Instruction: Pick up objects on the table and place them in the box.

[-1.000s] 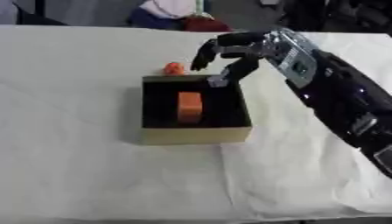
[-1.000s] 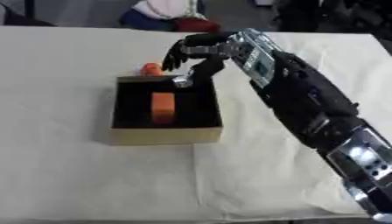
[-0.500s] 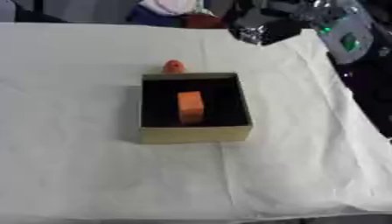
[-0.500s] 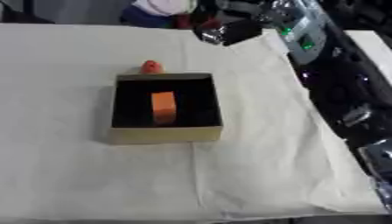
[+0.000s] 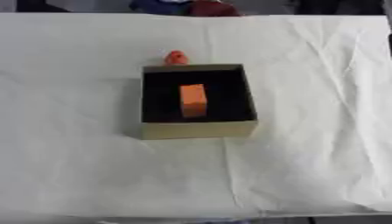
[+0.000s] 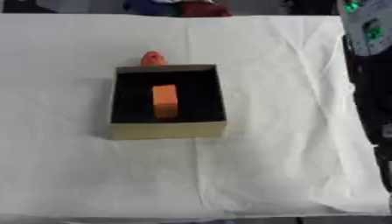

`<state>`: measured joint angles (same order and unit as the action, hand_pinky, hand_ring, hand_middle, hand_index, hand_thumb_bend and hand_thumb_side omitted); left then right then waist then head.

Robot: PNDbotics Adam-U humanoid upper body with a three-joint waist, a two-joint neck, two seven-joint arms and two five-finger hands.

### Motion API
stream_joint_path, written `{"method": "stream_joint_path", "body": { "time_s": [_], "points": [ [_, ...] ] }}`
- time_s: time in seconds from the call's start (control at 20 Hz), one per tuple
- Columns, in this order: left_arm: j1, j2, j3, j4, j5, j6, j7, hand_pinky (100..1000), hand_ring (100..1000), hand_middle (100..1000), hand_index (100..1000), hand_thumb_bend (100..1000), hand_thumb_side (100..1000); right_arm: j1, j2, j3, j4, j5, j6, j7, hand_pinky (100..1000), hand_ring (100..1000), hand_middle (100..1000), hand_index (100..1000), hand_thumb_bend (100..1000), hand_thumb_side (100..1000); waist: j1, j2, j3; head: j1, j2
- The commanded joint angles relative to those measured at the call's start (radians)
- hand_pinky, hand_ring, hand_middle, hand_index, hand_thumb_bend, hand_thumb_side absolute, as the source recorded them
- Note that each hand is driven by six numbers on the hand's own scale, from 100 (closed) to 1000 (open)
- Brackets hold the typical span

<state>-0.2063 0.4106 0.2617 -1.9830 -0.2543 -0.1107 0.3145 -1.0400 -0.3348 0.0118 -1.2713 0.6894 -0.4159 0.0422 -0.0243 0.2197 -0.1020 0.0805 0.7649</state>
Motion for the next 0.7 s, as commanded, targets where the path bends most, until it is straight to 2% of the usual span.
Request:
{"method": "stream_joint_path", "body": {
  "time_s": [0.05, 0.3, 0.55, 0.7],
  "points": [
    [-0.025, 0.064, -0.009, -0.017, -0.016, -0.002, 0.005, 749, 567, 652, 771, 100, 814, -0.009, 0.005, -0.042, -0.037, -0.056, 0.064, -0.111, 811, 795, 716, 802, 100, 1000, 0.006, -0.010, 0.004, 0.002, 0.004],
    [-0.073, 0.148, -0.040, -0.017, -0.052, 0.007, 0.015, 746, 578, 657, 775, 100, 805, 0.009, 0.019, -0.081, -0.079, -0.188, 0.152, -0.238, 814, 793, 718, 798, 100, 1000, 0.006, 0.007, 0.010, -0.010, -0.004],
    [-0.152, 0.283, -0.086, -0.008, -0.114, 0.031, -0.001, 740, 600, 660, 785, 100, 791, 0.026, 0.017, -0.106, -0.125, -0.244, 0.211, -0.270, 815, 789, 713, 794, 100, 1000, 0.002, 0.021, 0.006, -0.018, -0.014],
    [-0.226, 0.373, -0.126, 0.053, -0.149, 0.031, -0.044, 742, 622, 670, 799, 100, 778, 0.029, 0.019, -0.114, -0.146, -0.258, 0.231, -0.275, 816, 788, 712, 793, 100, 1000, 0.001, 0.026, -0.001, -0.019, -0.024]
  ]
}}
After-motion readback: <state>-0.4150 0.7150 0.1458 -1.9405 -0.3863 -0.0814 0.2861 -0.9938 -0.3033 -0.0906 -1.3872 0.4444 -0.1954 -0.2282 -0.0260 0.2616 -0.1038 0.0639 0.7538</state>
